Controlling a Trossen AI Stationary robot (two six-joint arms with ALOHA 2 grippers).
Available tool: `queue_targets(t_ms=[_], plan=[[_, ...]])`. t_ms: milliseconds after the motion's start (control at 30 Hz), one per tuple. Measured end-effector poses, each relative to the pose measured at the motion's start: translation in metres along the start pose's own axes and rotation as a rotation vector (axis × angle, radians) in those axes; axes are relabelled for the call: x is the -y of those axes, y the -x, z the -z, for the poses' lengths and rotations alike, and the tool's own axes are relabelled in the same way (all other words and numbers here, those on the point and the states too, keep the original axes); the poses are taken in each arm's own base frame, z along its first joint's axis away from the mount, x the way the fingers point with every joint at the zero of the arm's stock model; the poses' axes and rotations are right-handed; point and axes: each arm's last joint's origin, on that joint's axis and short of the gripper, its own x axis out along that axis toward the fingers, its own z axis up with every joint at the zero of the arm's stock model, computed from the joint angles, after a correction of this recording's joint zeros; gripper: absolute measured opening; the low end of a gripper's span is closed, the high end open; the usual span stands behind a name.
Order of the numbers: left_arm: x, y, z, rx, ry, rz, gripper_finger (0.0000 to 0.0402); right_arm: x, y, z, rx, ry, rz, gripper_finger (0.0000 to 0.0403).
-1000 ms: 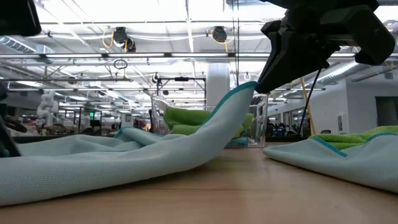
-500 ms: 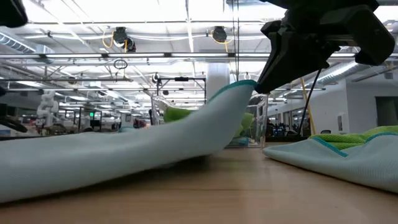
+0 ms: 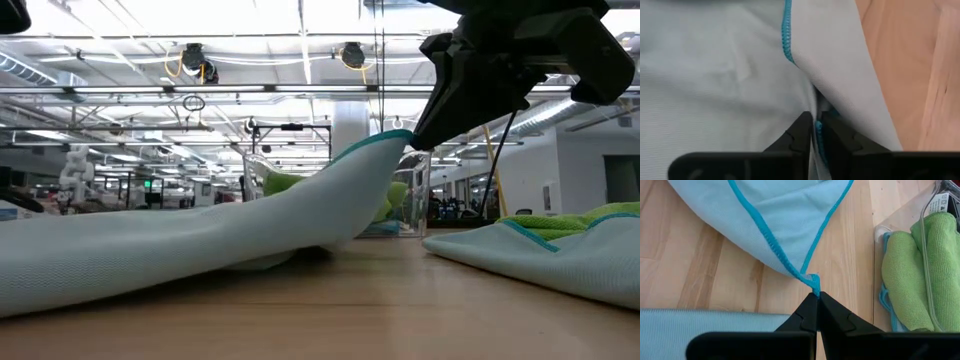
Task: Fold microfiber towels
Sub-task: Fold the left blue microfiber cloth
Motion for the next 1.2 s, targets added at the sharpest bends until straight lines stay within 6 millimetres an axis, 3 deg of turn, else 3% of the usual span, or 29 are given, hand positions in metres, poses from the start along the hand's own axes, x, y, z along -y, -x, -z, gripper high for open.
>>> queue_targets(t_ms=[200, 667, 1200], plan=[[0.001, 0.003, 0.003, 0.007, -0.029, 0.005, 0.0008, 0.0, 0.0, 0.0, 0.001, -0.001, 0.0, 0.0002], [-0.001, 0.005, 0.004, 0.023, -0.054, -0.015, 0.0013, 0.0, 0.0, -0.002, 0.014, -0.011, -0.002, 0.0002], [-0.009, 0.04, -0.023, 0.138, -0.083, -0.022, 0.0011, 0.001, -0.001, -0.002, 0.012, -0.033, 0.004, 0.0002]])
